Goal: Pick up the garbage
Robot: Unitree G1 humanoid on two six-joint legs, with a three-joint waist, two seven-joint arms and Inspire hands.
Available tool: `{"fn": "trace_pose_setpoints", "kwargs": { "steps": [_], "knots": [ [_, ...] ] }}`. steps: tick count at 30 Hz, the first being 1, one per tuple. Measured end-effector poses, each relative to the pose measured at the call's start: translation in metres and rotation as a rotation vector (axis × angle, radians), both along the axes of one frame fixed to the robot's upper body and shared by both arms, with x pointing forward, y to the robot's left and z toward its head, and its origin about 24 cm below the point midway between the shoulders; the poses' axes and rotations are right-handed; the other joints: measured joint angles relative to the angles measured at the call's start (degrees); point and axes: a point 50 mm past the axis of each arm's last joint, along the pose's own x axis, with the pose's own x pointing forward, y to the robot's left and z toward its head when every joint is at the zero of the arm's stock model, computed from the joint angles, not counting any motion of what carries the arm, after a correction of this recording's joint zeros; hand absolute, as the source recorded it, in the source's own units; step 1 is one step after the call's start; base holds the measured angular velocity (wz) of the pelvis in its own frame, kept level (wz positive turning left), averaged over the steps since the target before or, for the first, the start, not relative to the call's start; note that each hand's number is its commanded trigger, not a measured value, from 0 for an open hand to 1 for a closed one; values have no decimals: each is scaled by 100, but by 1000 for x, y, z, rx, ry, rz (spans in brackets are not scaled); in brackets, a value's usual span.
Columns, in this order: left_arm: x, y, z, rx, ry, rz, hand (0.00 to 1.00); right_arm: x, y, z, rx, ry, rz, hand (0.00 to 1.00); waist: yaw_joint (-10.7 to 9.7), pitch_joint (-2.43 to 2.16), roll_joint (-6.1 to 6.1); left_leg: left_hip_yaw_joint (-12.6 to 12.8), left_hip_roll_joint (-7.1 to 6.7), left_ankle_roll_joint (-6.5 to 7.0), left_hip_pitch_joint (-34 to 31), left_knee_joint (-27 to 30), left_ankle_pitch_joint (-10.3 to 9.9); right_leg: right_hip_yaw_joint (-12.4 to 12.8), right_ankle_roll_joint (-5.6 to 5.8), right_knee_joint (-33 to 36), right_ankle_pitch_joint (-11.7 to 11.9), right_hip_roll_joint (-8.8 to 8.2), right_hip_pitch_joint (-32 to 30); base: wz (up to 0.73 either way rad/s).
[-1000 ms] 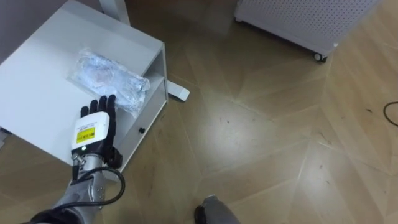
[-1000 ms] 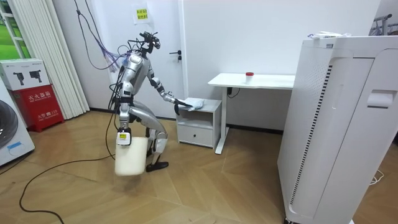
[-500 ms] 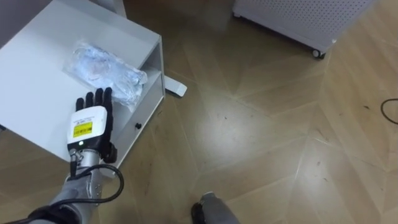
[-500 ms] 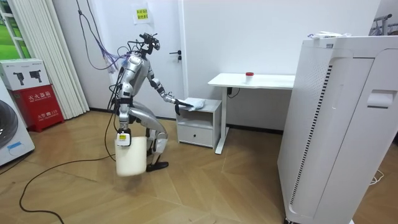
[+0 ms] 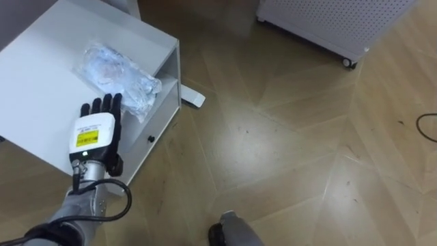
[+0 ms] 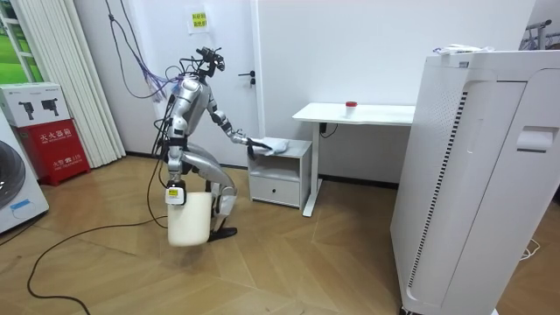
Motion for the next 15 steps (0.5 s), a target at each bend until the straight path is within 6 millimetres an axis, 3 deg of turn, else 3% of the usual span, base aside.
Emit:
{"fn": "trace_pose_setpoints", "kwargs": {
  "steps": [2, 15],
  "knots": [
    [5, 2, 9, 10, -20, 8, 100, 1, 0, 0, 1, -4, 0, 100, 0, -3, 5, -9, -23, -7, 2, 7, -7, -8, -5, 9, -5, -11, 4, 0],
    [8, -3, 10, 10, 11, -8, 100, -3, 2, 0, 31, 5, -43, 100, 5, -7, 14, -53, -27, -38, 65, 29, 3, -47, 4, 17, -11, -2, 86, 0]
  ]
}}
